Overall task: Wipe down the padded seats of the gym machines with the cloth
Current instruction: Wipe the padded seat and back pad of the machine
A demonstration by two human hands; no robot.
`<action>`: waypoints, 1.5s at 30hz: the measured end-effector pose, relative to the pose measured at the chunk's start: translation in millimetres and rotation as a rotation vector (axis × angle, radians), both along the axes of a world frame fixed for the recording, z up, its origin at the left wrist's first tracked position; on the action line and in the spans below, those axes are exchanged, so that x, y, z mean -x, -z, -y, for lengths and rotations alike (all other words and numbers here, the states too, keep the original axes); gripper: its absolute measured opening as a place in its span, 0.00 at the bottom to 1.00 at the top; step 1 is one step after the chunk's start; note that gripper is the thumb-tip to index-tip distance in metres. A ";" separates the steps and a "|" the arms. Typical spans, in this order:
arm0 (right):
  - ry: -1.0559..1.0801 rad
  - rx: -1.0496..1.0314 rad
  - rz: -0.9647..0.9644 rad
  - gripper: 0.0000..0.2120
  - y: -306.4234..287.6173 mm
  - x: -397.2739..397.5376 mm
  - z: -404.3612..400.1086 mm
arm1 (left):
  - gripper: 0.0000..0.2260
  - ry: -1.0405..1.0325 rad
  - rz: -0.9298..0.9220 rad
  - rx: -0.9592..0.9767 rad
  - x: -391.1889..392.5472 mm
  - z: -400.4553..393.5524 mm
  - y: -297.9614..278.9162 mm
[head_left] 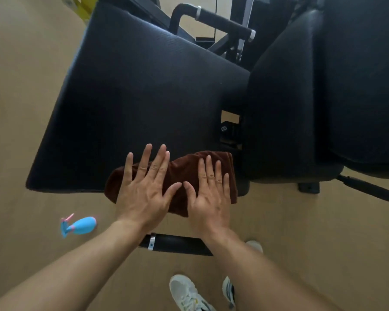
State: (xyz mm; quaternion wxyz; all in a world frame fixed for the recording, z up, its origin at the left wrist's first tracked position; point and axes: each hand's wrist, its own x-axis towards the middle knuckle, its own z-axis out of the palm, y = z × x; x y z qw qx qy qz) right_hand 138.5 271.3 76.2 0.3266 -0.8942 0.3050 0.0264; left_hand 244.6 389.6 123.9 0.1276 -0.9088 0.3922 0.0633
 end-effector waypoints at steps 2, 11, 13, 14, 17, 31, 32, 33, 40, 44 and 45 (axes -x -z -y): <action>0.053 -0.031 -0.026 0.31 1.6 0.6 15.3 | 0.33 0.030 0.000 -0.047 1.3 18.1 2.8; 0.215 -0.166 0.011 0.30 10.5 11.5 60.9 | 0.29 0.112 -0.038 0.000 3.2 93.3 26.9; 0.207 -0.133 0.071 0.30 15.0 12.7 57.7 | 0.29 0.135 -0.039 0.092 3.8 92.0 23.6; 0.202 -0.120 0.082 0.30 16.4 12.9 56.6 | 0.29 0.130 -0.050 0.167 4.4 88.3 20.1; 0.151 -0.117 0.067 0.34 12.5 10.4 49.7 | 0.25 0.008 -0.046 0.296 -1.2 61.3 9.3; -0.468 -0.136 0.325 0.28 -35.5 -79.2 4.8 | 0.19 -0.291 0.140 0.475 -18.5 -25.3 -21.9; -0.526 -0.146 0.309 0.27 -38.0 -88.3 9.7 | 0.18 -0.298 0.146 0.477 -23.1 -26.6 -25.1; -0.577 -0.151 0.288 0.27 -41.6 -98.0 15.0 | 0.17 -0.306 0.153 0.476 -28.9 -27.3 -29.3; -0.589 -0.132 0.221 0.29 -58.0 -177.8 33.0 | 0.13 -0.493 0.243 0.422 -105.6 -8.2 -60.1; -0.544 -0.093 0.206 0.31 -57.3 -177.6 24.4 | 0.27 -0.501 0.270 0.533 -90.9 16.6 -54.2; -0.544 -0.095 0.207 0.30 -56.7 -173.3 23.6 | 0.29 -0.471 0.221 0.577 -74.8 19.3 -46.9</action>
